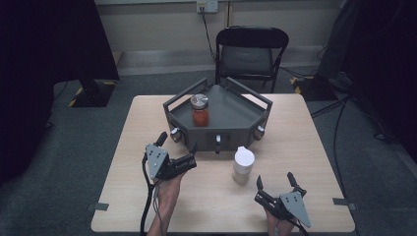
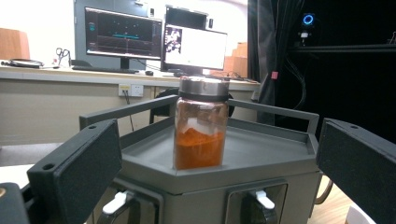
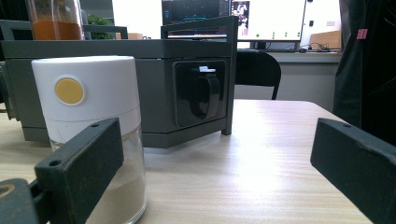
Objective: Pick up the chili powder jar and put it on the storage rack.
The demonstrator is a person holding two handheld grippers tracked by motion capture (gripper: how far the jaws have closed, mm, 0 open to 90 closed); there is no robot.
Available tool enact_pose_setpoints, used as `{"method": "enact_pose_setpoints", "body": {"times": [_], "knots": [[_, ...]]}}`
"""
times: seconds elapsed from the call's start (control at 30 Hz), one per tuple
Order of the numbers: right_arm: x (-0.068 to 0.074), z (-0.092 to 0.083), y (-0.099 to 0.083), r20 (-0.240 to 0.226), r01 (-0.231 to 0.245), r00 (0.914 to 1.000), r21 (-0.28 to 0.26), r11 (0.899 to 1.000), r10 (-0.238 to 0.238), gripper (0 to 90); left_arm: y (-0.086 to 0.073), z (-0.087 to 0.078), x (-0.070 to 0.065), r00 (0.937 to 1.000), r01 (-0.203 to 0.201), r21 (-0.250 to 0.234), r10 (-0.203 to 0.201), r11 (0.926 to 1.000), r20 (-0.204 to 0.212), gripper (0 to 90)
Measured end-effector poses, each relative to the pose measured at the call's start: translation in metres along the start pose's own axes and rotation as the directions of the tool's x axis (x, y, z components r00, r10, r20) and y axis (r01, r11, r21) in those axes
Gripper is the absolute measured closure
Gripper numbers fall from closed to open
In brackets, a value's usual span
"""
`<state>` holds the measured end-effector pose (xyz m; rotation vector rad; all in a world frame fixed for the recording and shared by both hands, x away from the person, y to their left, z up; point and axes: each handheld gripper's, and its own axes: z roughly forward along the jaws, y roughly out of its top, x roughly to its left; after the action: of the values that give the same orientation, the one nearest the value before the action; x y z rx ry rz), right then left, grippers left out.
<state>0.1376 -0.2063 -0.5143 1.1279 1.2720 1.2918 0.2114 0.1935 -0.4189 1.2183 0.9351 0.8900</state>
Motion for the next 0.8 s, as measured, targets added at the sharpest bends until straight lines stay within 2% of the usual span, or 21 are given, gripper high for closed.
{"method": "enact_pose_setpoints", "body": {"times": [0.13,0.3,0.5,0.63,0.7,0.8], "knots": [[0.0,0.0,0.0,0.0,0.0,1.0,0.0,1.0,0.0,1.1,-0.01,-0.01,0.0,0.9997,0.023,0.001,-0.023,0.9997,-0.006,0.0],[0.0,0.0,0.0,0.0,0.001,1.0,0.0,1.0,-0.001,1.2,-0.027,-0.022,-0.001,0.9997,-0.008,-0.004,0.007,1.0,-0.023,0.0],[0.0,0.0,0.0,0.001,0.001,1.0,0.0,1.0,-0.001,1.1,-0.036,-0.031,0.002,0.9991,-0.009,0.0,0.009,1.0,-0.041,0.0],[0.0,0.0,0.0,0.002,0.001,1.0,0.0,1.0,-0.001,1.2,-0.044,-0.037,0.002,0.9978,-0.025,-0.006,0.025,0.9997,-0.061,0.0],[0.001,0.0,0.0,0.003,0.001,1.0,0.0,1.0,-0.001,1.2,-0.051,-0.04,0.001,0.996,-0.051,-0.007,0.051,0.9987,-0.074,0.0],[0.001,0.0,0.0,0.005,0.002,1.0,0.0,1.0,-0.002,1.2,-0.062,-0.045,0.002,0.9945,-0.058,-0.007,0.057,0.9983,-0.088,0.0]]}}
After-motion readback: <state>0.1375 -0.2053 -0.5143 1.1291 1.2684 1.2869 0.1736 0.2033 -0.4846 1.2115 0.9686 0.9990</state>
